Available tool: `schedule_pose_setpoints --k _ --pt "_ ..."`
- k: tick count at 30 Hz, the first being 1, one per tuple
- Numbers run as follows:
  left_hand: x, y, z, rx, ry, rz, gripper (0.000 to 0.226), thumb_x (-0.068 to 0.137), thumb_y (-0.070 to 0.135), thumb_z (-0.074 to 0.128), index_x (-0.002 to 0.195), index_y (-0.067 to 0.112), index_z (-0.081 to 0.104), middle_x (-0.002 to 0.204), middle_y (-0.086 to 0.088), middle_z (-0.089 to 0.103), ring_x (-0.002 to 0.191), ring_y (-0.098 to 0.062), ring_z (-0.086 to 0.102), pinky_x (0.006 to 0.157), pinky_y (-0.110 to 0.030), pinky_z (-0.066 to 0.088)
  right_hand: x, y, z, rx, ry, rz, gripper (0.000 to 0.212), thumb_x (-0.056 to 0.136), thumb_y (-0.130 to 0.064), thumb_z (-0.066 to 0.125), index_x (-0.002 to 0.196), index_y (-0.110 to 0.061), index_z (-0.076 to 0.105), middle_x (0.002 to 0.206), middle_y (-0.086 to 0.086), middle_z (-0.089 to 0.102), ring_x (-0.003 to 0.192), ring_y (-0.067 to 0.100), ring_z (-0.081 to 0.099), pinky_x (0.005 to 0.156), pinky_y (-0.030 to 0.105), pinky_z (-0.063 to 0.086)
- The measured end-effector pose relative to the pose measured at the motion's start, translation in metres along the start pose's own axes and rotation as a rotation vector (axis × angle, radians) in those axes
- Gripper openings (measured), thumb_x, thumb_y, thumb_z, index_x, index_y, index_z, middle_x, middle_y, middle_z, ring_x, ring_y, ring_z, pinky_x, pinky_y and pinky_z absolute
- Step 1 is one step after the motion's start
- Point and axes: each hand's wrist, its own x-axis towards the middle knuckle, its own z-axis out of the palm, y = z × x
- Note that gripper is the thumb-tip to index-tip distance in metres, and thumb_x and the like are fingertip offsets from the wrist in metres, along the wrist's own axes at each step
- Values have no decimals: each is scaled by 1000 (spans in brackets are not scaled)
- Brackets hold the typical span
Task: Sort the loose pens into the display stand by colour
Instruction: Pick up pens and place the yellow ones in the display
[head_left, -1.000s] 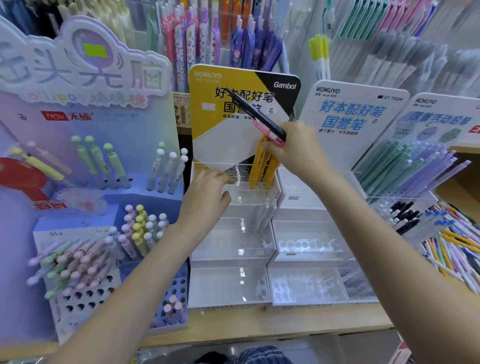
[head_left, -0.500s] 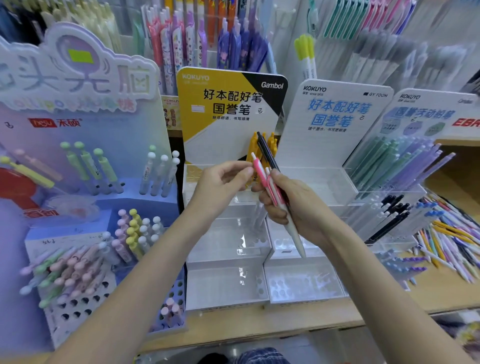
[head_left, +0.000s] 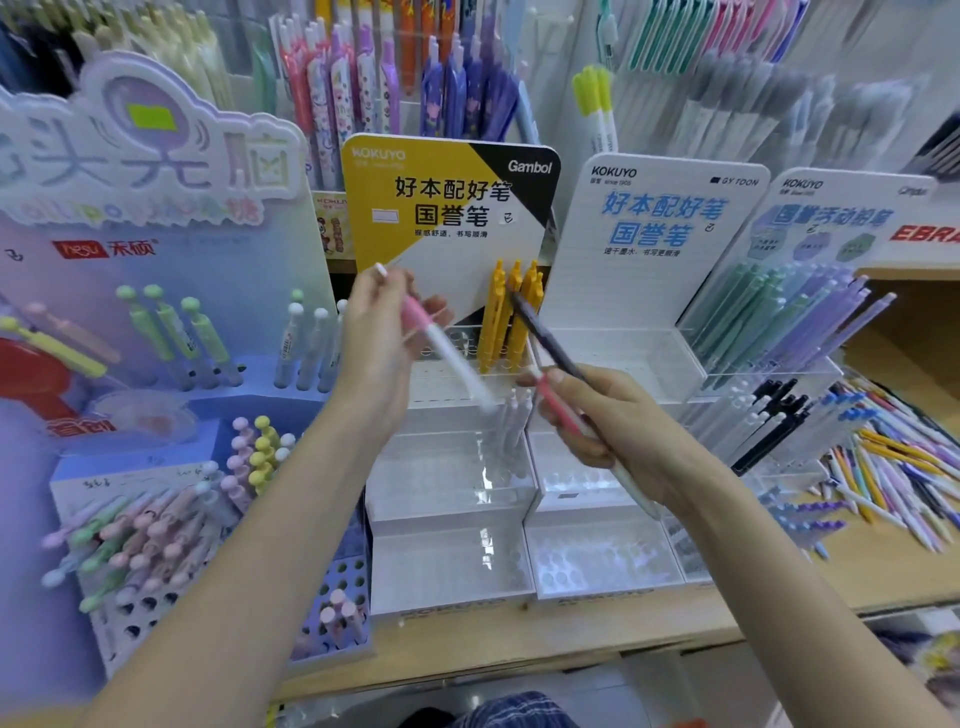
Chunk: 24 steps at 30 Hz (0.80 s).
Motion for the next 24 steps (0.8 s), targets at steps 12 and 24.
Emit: schedule_pose_setpoints --k 12,24 --pt "-40 -31 37 697 -661 -141 17 85 23 65 89 8 72 60 14 57 45 2 39 42 -6 28 19 -37 -8 972 410 -470 46 99 -41 34 60 -17 36 46 -5 32 39 7 29 39 18 25" --pt "-25 -48 40 1180 -345 429 25 82 27 68 105 17 72 85 -3 72 77 -21 61 70 -35 51 -2 -24 -63 -82 595 -351 21 96 -14 47 85 -5 62 58 -1 49 50 9 42 46 20 34"
